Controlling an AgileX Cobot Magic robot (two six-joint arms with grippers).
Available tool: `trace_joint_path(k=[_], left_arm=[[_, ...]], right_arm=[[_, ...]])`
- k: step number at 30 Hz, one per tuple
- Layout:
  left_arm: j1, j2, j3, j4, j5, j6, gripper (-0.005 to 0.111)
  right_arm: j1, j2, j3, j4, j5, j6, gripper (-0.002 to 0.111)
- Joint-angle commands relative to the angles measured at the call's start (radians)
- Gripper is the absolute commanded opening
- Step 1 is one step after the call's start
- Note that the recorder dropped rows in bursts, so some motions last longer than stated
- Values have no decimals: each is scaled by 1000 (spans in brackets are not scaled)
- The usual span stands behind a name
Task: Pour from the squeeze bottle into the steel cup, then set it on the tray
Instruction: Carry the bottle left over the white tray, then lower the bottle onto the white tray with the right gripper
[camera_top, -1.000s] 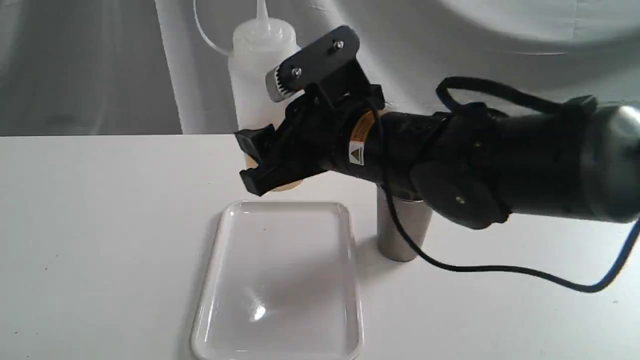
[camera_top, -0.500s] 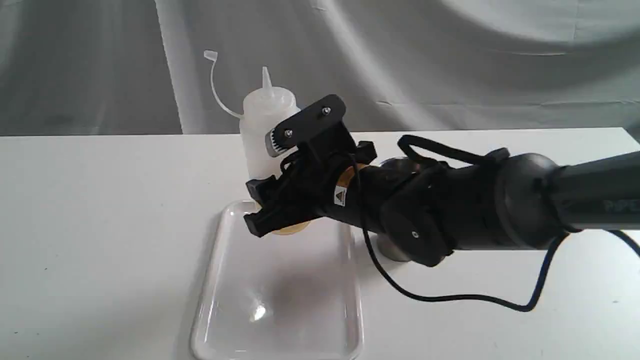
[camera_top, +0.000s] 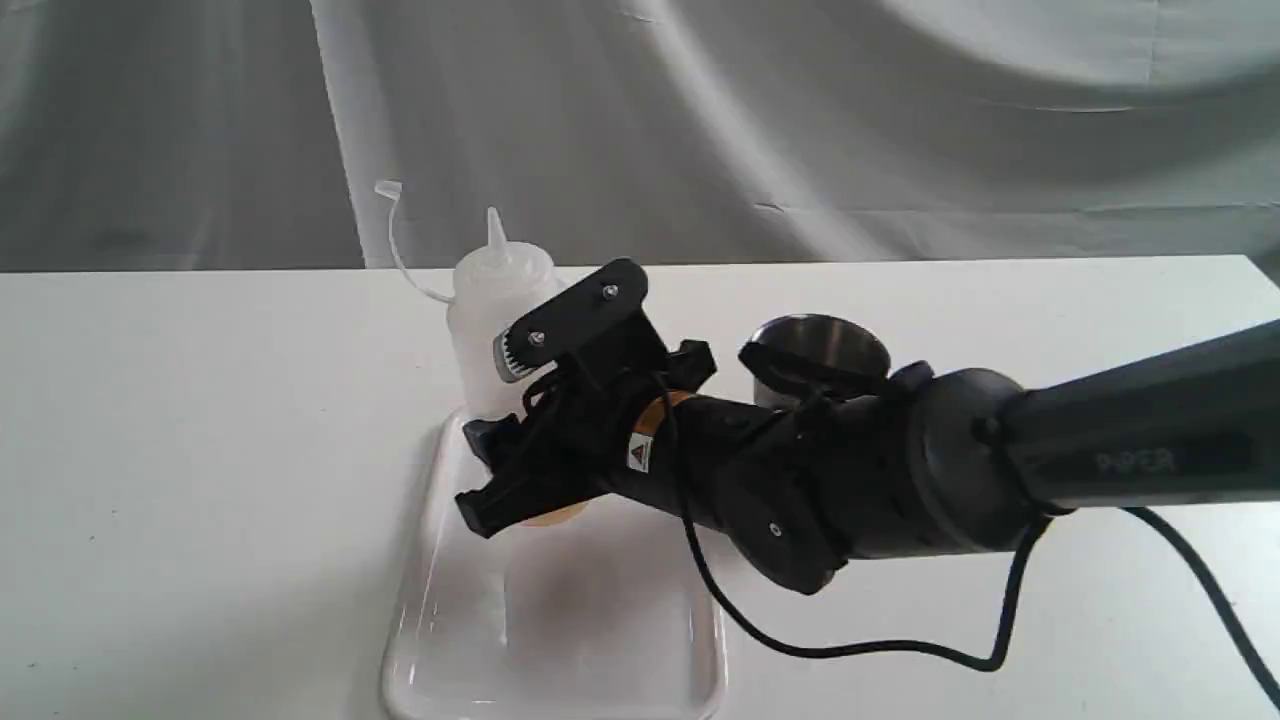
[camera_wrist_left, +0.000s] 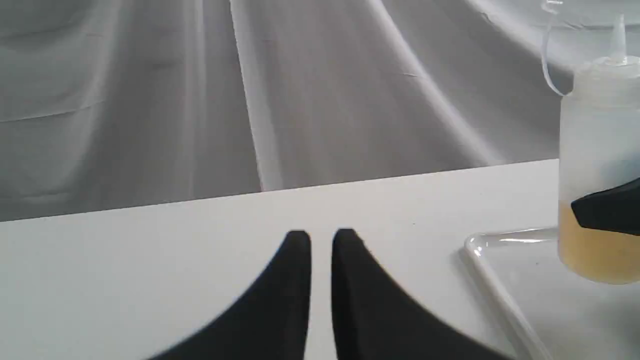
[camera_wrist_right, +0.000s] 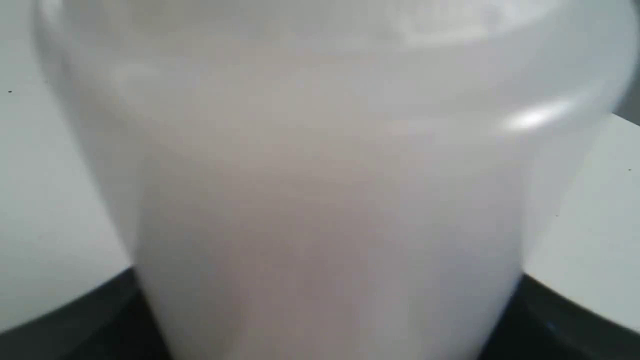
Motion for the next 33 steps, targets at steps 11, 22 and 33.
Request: trace_joint_path(k=[11, 22, 33], left_arm=[[-5, -5, 4, 1, -2, -1, 8], [-5, -5, 4, 1, -2, -4, 8], [-5, -5, 4, 1, -2, -2, 8]], right_arm=[[8, -10, 11, 12, -76, -17, 51], [13, -10, 95, 12, -166, -42, 51], [34, -10, 115, 45, -167, -44, 51]])
